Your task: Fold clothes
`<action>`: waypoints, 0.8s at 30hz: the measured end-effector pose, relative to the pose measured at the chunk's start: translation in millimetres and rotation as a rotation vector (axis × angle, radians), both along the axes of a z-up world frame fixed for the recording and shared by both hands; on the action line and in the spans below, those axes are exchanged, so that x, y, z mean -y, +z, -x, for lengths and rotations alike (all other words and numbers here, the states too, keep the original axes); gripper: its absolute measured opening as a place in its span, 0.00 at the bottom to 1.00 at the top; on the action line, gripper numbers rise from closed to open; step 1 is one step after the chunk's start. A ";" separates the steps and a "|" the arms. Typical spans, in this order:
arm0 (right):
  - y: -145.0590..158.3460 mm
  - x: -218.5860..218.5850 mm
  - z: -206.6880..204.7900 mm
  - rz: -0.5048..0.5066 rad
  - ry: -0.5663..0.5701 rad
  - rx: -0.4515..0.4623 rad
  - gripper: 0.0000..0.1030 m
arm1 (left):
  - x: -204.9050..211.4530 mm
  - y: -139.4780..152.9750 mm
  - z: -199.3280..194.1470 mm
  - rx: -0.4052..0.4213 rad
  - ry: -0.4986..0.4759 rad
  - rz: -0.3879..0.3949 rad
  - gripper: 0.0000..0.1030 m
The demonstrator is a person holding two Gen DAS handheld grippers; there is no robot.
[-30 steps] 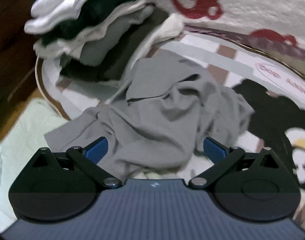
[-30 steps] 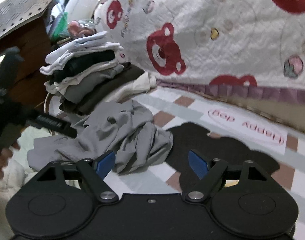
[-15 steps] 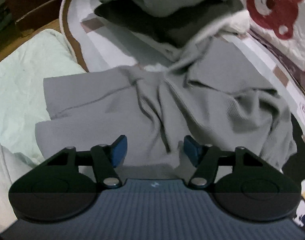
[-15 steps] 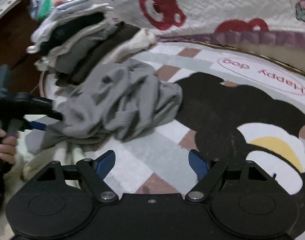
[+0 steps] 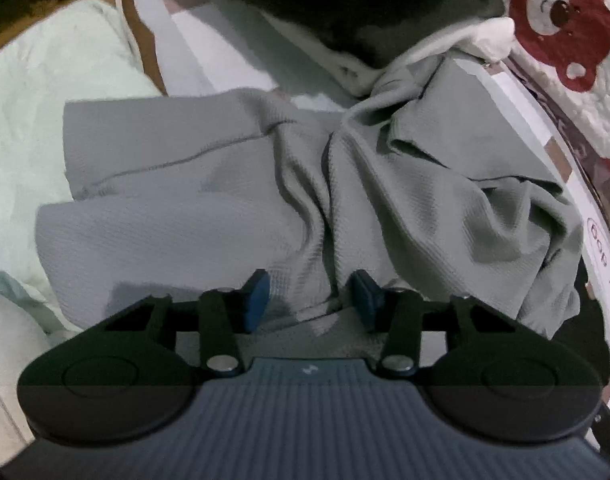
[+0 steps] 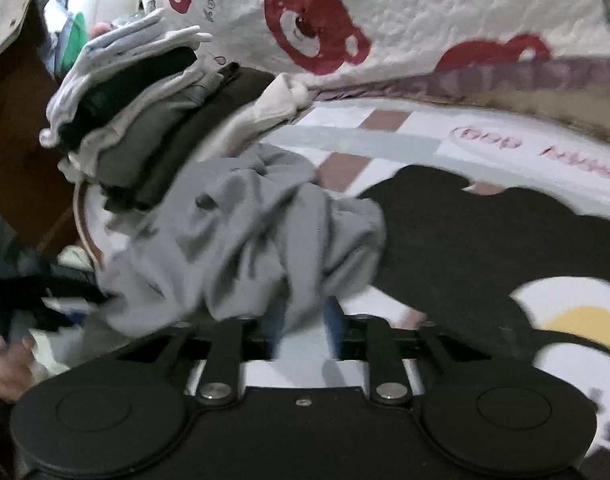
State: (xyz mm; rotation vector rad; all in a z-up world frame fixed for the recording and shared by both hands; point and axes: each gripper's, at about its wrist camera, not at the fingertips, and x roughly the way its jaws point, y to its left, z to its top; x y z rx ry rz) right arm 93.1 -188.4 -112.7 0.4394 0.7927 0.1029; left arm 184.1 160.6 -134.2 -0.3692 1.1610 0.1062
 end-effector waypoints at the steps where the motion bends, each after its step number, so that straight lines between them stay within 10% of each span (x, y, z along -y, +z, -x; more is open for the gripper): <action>1: -4.3 3.1 -9.4 -0.018 -0.023 -0.015 0.76 | -1.1 -1.3 -0.4 -0.002 0.006 0.007 0.43; 6: -32.7 17.2 -55.1 0.008 -0.116 -0.094 0.82 | 0.7 -7.9 -4.5 -0.009 0.018 0.011 0.50; 12: -58.7 13.2 -84.2 -0.098 -0.150 -0.109 0.82 | 18.4 -0.5 -5.3 0.057 -0.032 -0.048 0.86; 15: -58.7 -6.0 -90.5 -0.101 -0.042 -0.070 0.51 | 28.3 7.0 -3.8 0.105 -0.060 -0.089 0.86; 18: -53.9 -14.6 -92.5 -0.092 0.012 -0.056 0.23 | 38.1 14.5 -2.3 0.153 -0.089 -0.130 0.57; 21: -35.9 -14.9 -81.7 -0.024 0.047 -0.004 0.19 | 47.9 21.9 -0.9 0.201 -0.117 -0.171 0.16; 24: -4.9 -7.3 -62.9 0.105 0.095 0.063 0.16 | 57.8 29.4 0.6 0.249 -0.146 -0.212 0.11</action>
